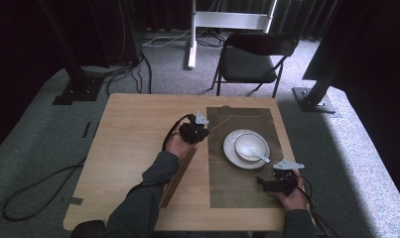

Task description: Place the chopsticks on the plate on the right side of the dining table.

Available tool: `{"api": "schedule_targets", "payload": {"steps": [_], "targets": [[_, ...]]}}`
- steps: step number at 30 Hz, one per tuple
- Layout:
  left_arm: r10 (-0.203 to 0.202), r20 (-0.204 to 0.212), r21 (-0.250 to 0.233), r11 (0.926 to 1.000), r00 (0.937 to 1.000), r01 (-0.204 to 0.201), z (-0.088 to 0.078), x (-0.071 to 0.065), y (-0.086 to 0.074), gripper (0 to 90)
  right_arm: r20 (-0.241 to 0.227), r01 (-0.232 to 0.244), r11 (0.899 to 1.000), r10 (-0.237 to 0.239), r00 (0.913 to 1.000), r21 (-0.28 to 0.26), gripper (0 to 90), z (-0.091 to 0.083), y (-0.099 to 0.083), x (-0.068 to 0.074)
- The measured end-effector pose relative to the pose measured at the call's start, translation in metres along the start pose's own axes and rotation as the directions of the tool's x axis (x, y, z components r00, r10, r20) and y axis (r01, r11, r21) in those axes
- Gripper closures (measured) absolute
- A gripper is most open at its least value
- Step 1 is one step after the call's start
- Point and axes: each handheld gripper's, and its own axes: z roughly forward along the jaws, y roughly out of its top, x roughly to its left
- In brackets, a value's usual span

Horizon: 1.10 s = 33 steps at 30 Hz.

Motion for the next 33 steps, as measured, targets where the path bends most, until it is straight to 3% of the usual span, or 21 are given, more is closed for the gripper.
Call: {"api": "schedule_targets", "payload": {"steps": [33], "targets": [[0.006, 0.047, -0.014, 0.9999, 0.9989, -0.006, 0.023, -0.021, 0.023, 84.9, -0.001, -0.001, 1.000, 0.001, 1.0000, 0.000, 11.6, 0.000, 0.000, 0.000]]}}
